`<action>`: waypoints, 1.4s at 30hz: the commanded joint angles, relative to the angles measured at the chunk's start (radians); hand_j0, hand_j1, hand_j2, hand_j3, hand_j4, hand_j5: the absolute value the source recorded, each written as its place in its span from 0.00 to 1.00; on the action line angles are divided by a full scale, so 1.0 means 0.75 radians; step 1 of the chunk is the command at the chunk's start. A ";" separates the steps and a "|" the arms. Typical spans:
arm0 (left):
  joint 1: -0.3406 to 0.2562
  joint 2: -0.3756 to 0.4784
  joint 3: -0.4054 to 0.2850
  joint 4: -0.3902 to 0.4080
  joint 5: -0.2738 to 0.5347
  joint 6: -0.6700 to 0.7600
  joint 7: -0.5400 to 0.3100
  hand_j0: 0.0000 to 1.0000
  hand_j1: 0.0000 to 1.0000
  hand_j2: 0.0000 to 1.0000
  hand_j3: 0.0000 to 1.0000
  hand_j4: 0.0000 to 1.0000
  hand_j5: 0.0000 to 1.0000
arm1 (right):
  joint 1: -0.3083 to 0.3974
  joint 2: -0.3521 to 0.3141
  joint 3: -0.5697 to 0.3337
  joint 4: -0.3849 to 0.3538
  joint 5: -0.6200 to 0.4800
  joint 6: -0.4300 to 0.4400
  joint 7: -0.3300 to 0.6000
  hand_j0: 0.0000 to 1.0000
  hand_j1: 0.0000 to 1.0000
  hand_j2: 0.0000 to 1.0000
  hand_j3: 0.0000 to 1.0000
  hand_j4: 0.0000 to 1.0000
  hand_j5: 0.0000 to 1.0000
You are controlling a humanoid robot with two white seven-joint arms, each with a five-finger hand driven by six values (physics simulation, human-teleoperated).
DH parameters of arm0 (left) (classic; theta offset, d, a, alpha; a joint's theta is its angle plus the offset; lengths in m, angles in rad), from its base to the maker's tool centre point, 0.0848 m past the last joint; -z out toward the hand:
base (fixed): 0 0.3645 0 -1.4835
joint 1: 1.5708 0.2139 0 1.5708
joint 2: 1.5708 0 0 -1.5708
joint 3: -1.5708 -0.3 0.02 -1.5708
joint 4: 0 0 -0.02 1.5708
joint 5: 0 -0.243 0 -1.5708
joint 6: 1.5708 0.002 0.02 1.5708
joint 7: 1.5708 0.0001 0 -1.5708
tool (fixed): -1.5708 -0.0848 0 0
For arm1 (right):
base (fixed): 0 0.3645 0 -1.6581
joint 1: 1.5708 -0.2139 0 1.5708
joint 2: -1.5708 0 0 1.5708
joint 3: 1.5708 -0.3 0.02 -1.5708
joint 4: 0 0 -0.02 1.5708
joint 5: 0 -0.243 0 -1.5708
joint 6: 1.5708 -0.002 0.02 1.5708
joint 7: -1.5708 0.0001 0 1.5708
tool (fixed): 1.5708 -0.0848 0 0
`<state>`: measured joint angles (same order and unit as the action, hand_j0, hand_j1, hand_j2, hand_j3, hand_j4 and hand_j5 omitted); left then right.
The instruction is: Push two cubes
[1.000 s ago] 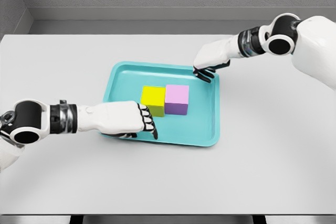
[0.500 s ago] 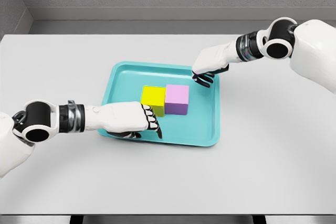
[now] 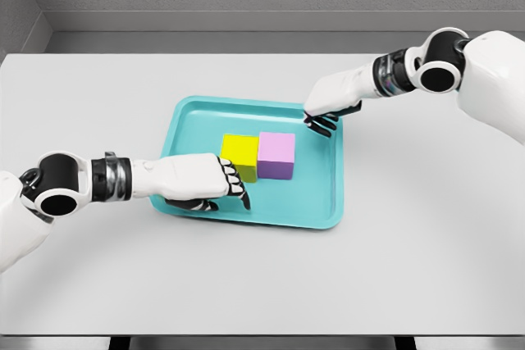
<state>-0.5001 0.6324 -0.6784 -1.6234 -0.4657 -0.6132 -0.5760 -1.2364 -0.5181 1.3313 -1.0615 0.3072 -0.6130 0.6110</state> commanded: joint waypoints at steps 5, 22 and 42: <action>0.000 0.001 0.000 0.013 0.007 0.003 0.001 0.68 0.68 0.68 0.68 0.68 0.68 | -0.002 -0.007 -0.004 0.000 -0.005 0.003 0.000 0.16 0.16 0.16 0.16 0.16 0.16; -0.025 -0.017 -0.020 0.040 0.007 0.003 -0.005 0.68 0.68 0.68 0.68 0.68 0.68 | -0.002 -0.037 0.033 -0.063 -0.005 0.003 0.000 0.13 0.13 0.13 0.13 0.13 0.13; -0.045 -0.025 -0.026 0.048 0.009 0.003 -0.003 0.68 0.68 0.68 0.68 0.68 0.68 | 0.004 -0.250 -0.120 -0.156 -0.007 0.003 0.000 0.14 0.14 0.14 0.14 0.14 0.14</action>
<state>-0.5338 0.6126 -0.6991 -1.5903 -0.4649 -0.6133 -0.5788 -1.2318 -0.6867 1.2716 -1.2124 0.3060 -0.6129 0.6110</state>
